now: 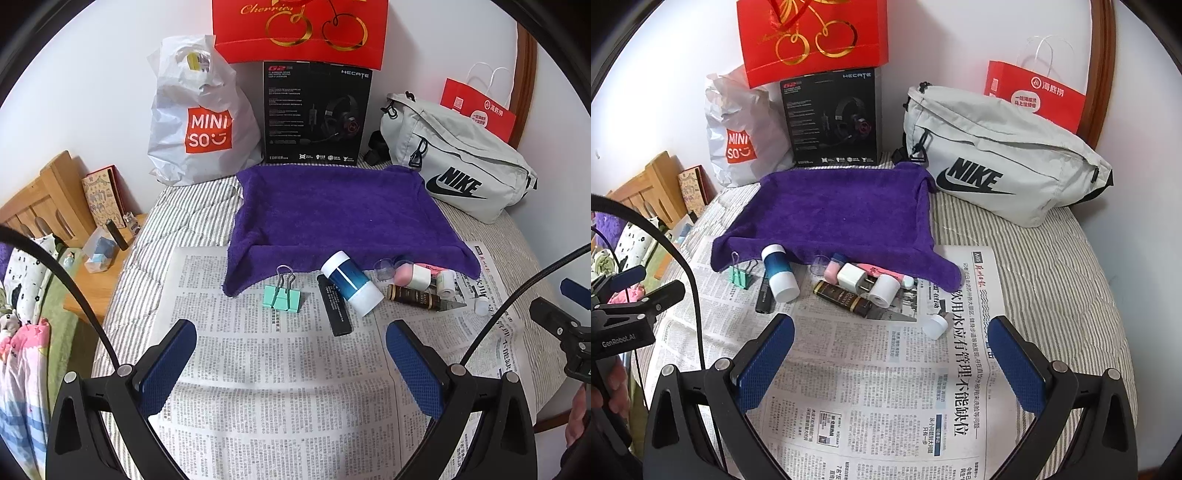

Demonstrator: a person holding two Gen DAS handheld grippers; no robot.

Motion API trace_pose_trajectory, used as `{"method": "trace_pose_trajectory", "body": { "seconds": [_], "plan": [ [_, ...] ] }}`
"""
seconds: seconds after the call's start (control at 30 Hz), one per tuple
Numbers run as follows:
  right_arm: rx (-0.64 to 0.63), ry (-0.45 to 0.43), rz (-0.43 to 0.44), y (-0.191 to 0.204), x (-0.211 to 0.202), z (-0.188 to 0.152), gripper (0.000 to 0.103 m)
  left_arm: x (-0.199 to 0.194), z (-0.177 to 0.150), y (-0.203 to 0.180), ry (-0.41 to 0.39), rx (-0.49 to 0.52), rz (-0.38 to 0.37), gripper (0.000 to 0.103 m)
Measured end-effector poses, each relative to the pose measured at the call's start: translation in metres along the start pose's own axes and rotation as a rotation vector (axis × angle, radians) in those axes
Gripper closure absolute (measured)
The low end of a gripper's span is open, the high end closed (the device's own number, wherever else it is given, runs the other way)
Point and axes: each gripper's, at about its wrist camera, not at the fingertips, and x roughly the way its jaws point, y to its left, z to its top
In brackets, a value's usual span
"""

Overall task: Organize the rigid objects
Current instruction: 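Grasp the mint-green binder clip with the left tool while the right tool grasps the white USB light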

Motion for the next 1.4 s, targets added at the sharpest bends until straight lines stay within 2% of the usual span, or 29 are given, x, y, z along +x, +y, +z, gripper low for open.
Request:
{"method": "trace_pose_trajectory", "body": {
  "seconds": [0.13,0.37,0.6,0.63,0.7,0.8,0.87,0.9,0.97,1.17,1.3,1.4],
  "plan": [
    [0.014,0.014,0.007,-0.006,0.009,-0.001,0.000,0.013,-0.001,0.004,0.011,-0.001,0.005,0.000],
    [0.037,0.051,0.010,-0.015,0.028,-0.004,0.000,0.051,-0.004,0.009,0.036,0.025,0.057,0.000],
    [0.033,0.079,-0.004,-0.025,0.046,-0.013,0.000,0.104,-0.006,0.013,0.083,0.046,-0.017,0.003],
    [0.032,0.084,-0.009,-0.027,0.048,-0.015,0.000,0.110,-0.006,0.014,0.089,0.047,-0.021,0.007],
    [0.038,0.093,-0.015,-0.032,0.053,-0.017,0.000,0.121,-0.005,0.014,0.083,0.054,-0.027,0.010],
    [0.054,0.112,-0.020,-0.040,0.060,-0.021,0.000,0.136,-0.004,0.016,0.089,0.067,-0.026,0.010],
    [0.060,0.124,-0.029,-0.044,0.065,-0.023,0.000,0.144,-0.004,0.017,0.090,0.088,-0.020,0.016],
    [0.062,0.128,-0.035,-0.046,0.066,-0.024,0.000,0.146,-0.004,0.016,0.086,0.100,-0.023,0.023],
    [0.068,0.134,-0.047,-0.049,0.069,-0.025,0.000,0.149,-0.004,0.017,0.073,0.106,-0.041,0.024],
    [0.092,0.145,-0.070,-0.063,0.076,-0.027,0.000,0.149,-0.004,0.018,0.036,0.134,-0.086,0.041],
    [0.101,0.147,-0.069,-0.070,0.079,-0.028,0.000,0.146,-0.005,0.017,0.021,0.135,-0.102,0.064],
    [0.116,0.142,-0.066,-0.075,0.082,-0.029,0.000,0.144,-0.008,0.013,0.011,0.153,-0.083,0.064]
  ]
}}
